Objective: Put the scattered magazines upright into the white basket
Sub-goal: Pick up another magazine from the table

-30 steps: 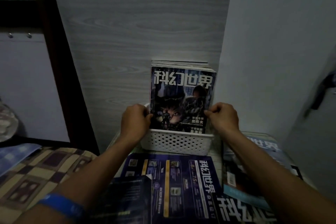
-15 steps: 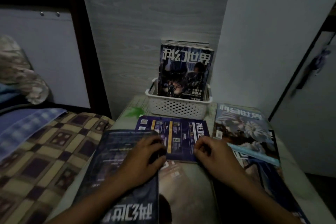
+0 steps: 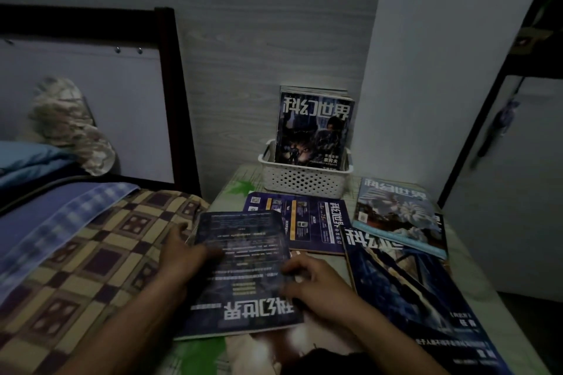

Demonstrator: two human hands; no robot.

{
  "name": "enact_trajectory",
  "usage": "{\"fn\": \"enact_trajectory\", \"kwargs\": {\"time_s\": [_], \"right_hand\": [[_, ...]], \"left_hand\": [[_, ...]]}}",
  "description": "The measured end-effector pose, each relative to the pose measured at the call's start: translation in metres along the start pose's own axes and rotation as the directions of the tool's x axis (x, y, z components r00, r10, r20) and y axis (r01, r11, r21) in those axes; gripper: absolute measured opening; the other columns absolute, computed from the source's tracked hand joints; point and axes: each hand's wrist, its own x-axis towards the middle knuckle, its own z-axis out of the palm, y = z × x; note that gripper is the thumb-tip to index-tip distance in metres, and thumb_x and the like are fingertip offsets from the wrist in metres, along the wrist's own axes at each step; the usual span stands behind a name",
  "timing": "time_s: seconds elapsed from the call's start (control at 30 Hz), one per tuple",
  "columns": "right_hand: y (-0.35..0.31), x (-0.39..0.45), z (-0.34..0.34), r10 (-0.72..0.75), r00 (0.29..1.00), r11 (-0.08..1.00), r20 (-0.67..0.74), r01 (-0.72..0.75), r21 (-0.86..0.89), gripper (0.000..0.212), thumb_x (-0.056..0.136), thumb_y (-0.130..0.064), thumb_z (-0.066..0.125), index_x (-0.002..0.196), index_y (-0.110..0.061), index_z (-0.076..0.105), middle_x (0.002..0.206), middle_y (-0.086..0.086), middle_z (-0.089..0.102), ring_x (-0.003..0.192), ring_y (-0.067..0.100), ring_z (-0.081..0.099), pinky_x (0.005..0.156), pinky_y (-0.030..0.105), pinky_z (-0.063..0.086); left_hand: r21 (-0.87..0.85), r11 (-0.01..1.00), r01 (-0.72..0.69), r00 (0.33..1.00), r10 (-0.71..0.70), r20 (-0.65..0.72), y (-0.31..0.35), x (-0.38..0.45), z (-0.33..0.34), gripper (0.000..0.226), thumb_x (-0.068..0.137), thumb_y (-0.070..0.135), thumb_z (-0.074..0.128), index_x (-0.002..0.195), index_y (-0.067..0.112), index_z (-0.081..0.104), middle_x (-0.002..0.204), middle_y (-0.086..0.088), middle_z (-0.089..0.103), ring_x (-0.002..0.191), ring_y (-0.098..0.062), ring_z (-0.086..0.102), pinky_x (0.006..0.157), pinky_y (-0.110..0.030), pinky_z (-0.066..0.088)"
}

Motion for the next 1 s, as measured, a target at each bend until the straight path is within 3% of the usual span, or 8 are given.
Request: {"fn": "enact_trajectory", "kwargs": {"time_s": [0.1, 0.23, 0.4, 0.5, 0.63, 0.7, 0.77, 1.0], "right_hand": [[0.001, -0.006, -0.013, 0.095, 0.995, 0.985, -0.010, -0.092, 0.147, 0.031, 0.075, -0.005, 0.070, 0.102, -0.019, 0.066, 0.105, -0.001, 0.072, 0.078, 0.019, 0.072, 0.060, 0.029, 0.054], [-0.009, -0.012, -0.044, 0.136, 0.991, 0.936, -0.019, -0.122, 0.331, 0.025, 0.091, -0.025, 0.063, 0.109, -0.007, 0.064, 0.087, 0.012, 0.070, 0.062, 0.021, 0.062, 0.050, 0.031, 0.048], [-0.023, -0.019, -0.097, 0.002, 0.987, 0.702, 0.161, -0.116, 0.702, 0.080, 0.089, -0.068, 0.039, 0.133, -0.004, 0.056, 0.120, 0.028, 0.066, 0.091, 0.040, 0.072, 0.070, 0.042, 0.061], [-0.031, -0.027, -0.111, -0.105, 0.993, 0.712, 0.062, 0.031, 0.701, 0.035, 0.089, -0.042, 0.058, 0.117, -0.024, 0.071, 0.135, 0.020, 0.060, 0.127, 0.042, 0.053, 0.104, 0.053, 0.046], [-0.014, -0.026, -0.104, -0.160, 0.977, 0.620, -0.143, 0.213, 0.756, 0.077, 0.070, 0.017, 0.059, 0.131, -0.031, 0.055, 0.118, 0.021, 0.069, 0.104, 0.043, 0.067, 0.079, 0.052, 0.059], [-0.015, -0.025, -0.099, -0.220, 0.947, 0.601, -0.234, 0.321, 0.732, 0.074, 0.071, 0.019, 0.056, 0.130, -0.025, 0.057, 0.118, 0.022, 0.069, 0.098, 0.038, 0.070, 0.073, 0.047, 0.060], [-0.023, -0.022, -0.098, -0.244, 0.925, 0.622, -0.291, 0.380, 0.685, 0.063, 0.075, 0.020, 0.055, 0.126, -0.016, 0.059, 0.114, 0.022, 0.070, 0.096, 0.035, 0.071, 0.071, 0.044, 0.061], [-0.088, 0.015, -0.127, -0.386, 0.782, 0.840, -0.490, 0.518, 0.164, 0.049, 0.092, 0.003, 0.054, 0.111, -0.041, 0.058, 0.107, -0.016, 0.072, 0.102, 0.003, 0.066, 0.076, 0.022, 0.055]], "left_hand": [[-0.300, 0.927, 0.224, 0.967, -0.174, 0.185, 0.005, -0.002, -0.001, 0.047, 0.075, -0.004, 0.074, 0.119, 0.003, 0.062, 0.094, -0.021, 0.074, 0.076, -0.039, 0.072, 0.060, -0.040, 0.057], [-0.432, 0.897, -0.093, 0.936, 0.227, 0.271, 0.031, -0.024, 0.002, 0.042, 0.078, 0.005, 0.074, 0.117, 0.018, 0.067, 0.098, -0.010, 0.077, 0.083, -0.030, 0.075, 0.060, -0.031, 0.059], [-0.438, 0.650, -0.621, 0.519, 0.760, 0.392, 0.084, -0.054, -0.005, 0.036, 0.073, 0.020, 0.080, 0.106, 0.033, 0.074, 0.104, 0.006, 0.076, 0.095, -0.013, 0.073, 0.075, -0.022, 0.057], [-0.220, 0.418, -0.881, 0.247, 0.806, 0.539, 0.085, -0.062, 0.001, 0.024, 0.078, 0.027, 0.076, 0.102, 0.027, 0.077, 0.109, 0.011, 0.075, 0.108, -0.016, 0.067, 0.091, -0.033, 0.054], [-0.069, 0.644, -0.762, 0.579, 0.724, 0.375, 0.052, -0.070, 0.022, 0.031, 0.083, 0.008, 0.071, 0.103, 0.031, 0.077, 0.140, 0.013, 0.055, 0.128, 0.001, 0.049, 0.097, -0.020, 0.048], [-0.482, 0.845, -0.234, 0.806, 0.445, 0.390, 0.048, -0.079, 0.035, 0.036, 0.092, 0.013, 0.058, 0.118, 0.035, 0.068, 0.132, 0.006, 0.064, 0.115, -0.012, 0.064, 0.087, -0.034, 0.057], [-0.635, 0.756, 0.157, 0.803, 0.276, 0.527, 0.051, -0.077, 0.046, 0.037, 0.093, 0.027, 0.051, 0.128, 0.027, 0.060, 0.121, -0.009, 0.070, 0.108, -0.032, 0.067, 0.090, -0.054, 0.053], [-0.392, 0.832, -0.393, 0.830, 0.504, 0.240, 0.115, -0.031, 0.073, 0.034, 0.095, 0.003, 0.054, 0.101, 0.036, 0.062, 0.090, 0.010, 0.077, 0.083, -0.006, 0.072, 0.062, -0.022, 0.058]]}}
